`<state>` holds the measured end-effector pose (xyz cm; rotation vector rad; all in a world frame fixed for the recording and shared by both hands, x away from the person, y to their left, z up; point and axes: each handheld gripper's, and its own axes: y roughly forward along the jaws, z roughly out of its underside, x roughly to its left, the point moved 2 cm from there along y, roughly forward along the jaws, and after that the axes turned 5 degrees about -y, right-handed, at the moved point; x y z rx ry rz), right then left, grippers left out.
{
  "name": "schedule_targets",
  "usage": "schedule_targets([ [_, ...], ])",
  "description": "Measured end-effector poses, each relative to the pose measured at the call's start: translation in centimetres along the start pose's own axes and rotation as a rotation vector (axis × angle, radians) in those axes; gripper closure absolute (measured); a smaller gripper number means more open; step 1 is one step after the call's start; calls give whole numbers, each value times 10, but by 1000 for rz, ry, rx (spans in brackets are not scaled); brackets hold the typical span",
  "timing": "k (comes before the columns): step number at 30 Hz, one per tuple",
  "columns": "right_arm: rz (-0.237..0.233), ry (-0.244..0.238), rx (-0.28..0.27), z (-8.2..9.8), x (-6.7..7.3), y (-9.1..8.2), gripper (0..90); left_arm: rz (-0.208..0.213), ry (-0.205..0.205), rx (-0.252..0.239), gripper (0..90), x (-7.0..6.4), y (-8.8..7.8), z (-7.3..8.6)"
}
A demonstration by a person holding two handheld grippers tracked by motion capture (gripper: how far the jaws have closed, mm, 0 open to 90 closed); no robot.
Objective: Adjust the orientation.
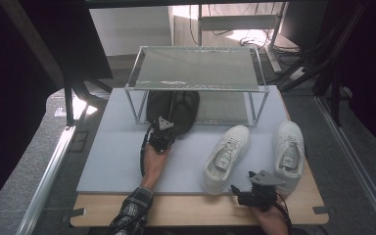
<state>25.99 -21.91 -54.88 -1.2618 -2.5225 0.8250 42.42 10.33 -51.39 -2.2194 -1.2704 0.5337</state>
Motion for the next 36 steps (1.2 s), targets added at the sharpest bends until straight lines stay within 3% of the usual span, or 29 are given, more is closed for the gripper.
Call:
schedule_targets([
  [22,0,-1,-3,0,0,0,151,-57,-29,20,894,13,27,-19],
  [36,-1,1,-3,0,0,0,150,-66,-40,27,891,16,30,-21],
])
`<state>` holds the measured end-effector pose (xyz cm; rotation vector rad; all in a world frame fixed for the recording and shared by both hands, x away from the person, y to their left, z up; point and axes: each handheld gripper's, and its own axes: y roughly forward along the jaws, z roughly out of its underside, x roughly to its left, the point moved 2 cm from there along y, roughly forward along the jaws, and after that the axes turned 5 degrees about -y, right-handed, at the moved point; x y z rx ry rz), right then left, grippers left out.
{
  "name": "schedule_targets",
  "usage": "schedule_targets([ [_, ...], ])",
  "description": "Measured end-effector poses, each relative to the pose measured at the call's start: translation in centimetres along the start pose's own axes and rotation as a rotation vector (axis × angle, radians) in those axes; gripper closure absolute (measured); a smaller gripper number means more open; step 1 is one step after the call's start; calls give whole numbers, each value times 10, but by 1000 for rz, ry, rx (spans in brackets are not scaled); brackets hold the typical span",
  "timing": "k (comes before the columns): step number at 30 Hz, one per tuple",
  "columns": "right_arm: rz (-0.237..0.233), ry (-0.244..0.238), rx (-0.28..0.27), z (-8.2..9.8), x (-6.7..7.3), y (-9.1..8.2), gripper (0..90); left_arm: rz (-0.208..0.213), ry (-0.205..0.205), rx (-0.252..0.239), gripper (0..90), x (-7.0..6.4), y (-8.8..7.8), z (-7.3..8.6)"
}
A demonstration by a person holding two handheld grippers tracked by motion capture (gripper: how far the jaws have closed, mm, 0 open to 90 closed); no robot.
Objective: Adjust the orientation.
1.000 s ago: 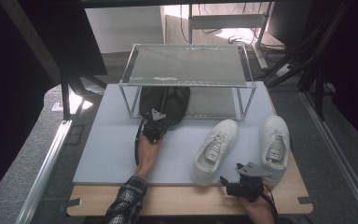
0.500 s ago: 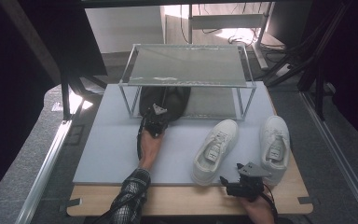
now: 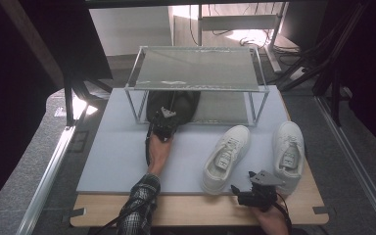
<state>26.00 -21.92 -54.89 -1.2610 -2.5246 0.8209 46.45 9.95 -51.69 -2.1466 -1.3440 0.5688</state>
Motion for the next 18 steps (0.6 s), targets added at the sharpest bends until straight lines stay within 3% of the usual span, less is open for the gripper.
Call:
schedule_targets([
  [7,0,-1,0,0,0,0,150,22,-25,-22,887,6,-12,2],
  [18,1,-1,0,0,0,0,151,51,-2,-27,880,4,-25,4],
])
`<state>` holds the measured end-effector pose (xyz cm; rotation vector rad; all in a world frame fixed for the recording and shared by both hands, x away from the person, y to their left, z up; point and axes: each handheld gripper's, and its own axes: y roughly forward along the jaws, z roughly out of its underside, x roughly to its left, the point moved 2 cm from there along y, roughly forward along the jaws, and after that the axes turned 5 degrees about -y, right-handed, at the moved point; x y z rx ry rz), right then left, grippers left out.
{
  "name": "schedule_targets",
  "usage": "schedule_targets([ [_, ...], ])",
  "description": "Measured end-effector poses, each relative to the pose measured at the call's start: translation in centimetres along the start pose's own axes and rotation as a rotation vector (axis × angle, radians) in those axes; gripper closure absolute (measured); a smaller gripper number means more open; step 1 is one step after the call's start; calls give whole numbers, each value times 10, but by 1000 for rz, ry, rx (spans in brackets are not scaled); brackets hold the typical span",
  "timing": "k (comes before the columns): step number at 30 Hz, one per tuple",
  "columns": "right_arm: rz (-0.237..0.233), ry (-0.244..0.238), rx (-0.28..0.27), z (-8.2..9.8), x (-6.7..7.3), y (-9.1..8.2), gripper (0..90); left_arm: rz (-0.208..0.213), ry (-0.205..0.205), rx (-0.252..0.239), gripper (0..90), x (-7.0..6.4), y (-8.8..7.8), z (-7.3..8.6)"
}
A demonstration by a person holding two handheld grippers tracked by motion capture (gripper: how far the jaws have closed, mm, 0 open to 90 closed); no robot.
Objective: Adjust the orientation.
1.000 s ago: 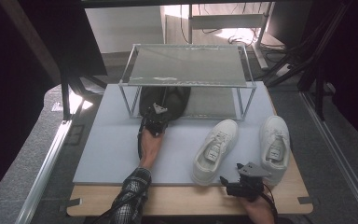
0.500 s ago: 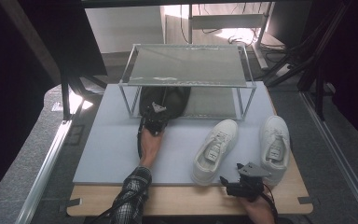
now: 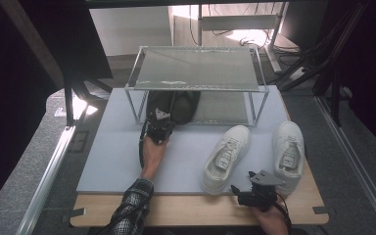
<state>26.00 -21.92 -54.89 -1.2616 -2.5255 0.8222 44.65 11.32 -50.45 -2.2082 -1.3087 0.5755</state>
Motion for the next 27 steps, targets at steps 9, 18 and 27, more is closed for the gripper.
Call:
schedule_targets([
  [9,0,0,3,0,0,0,151,36,27,3,871,-5,-11,6],
  [18,0,0,3,0,0,0,151,60,51,3,859,-12,-21,9],
  [27,0,1,3,0,0,0,151,83,62,1,827,-14,-33,16],
])
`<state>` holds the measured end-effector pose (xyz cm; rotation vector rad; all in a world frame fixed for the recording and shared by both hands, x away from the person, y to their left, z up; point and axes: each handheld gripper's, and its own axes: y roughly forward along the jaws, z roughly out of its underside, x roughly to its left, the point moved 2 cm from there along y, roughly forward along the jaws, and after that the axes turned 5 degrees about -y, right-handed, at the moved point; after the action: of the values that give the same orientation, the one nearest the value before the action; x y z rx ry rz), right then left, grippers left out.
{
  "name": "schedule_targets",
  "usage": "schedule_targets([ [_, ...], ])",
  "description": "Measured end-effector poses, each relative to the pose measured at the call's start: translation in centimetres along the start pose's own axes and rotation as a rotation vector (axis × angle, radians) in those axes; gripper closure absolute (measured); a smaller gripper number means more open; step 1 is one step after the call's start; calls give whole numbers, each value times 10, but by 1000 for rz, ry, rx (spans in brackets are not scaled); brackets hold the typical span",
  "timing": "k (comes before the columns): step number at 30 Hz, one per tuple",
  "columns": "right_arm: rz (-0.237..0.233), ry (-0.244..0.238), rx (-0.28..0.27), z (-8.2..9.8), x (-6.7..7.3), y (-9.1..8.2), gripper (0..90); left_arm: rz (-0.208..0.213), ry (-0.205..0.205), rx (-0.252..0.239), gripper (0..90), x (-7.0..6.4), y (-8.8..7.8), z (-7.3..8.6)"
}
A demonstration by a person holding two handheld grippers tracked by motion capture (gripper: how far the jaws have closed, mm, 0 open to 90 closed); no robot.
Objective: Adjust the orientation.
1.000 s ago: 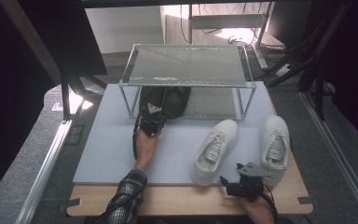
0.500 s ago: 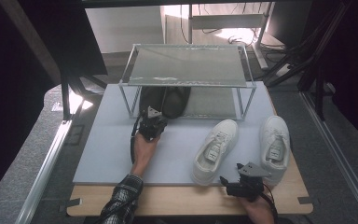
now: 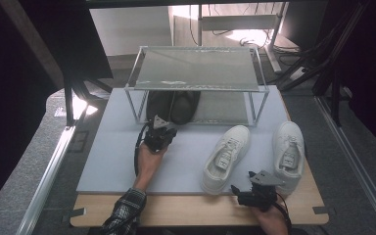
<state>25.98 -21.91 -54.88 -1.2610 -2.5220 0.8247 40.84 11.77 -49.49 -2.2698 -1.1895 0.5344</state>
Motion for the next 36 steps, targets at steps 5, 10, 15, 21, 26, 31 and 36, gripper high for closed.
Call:
schedule_targets([
  [5,0,0,0,0,0,0,150,8,1,-14,800,0,-11,3],
  [10,1,-1,0,0,0,0,150,11,2,-27,783,0,-20,5],
  [15,1,-1,0,0,0,0,150,18,5,-32,771,-2,-27,8],
  [21,1,-1,0,0,0,0,150,24,4,-26,743,-3,-34,17],
  [26,1,-1,0,0,0,0,150,17,-1,-21,702,-1,-41,28],
  [31,1,-1,0,0,0,0,150,19,-2,-15,628,1,-49,36],
  [36,2,-2,0,0,0,0,151,10,9,-15,514,-2,-58,43],
])
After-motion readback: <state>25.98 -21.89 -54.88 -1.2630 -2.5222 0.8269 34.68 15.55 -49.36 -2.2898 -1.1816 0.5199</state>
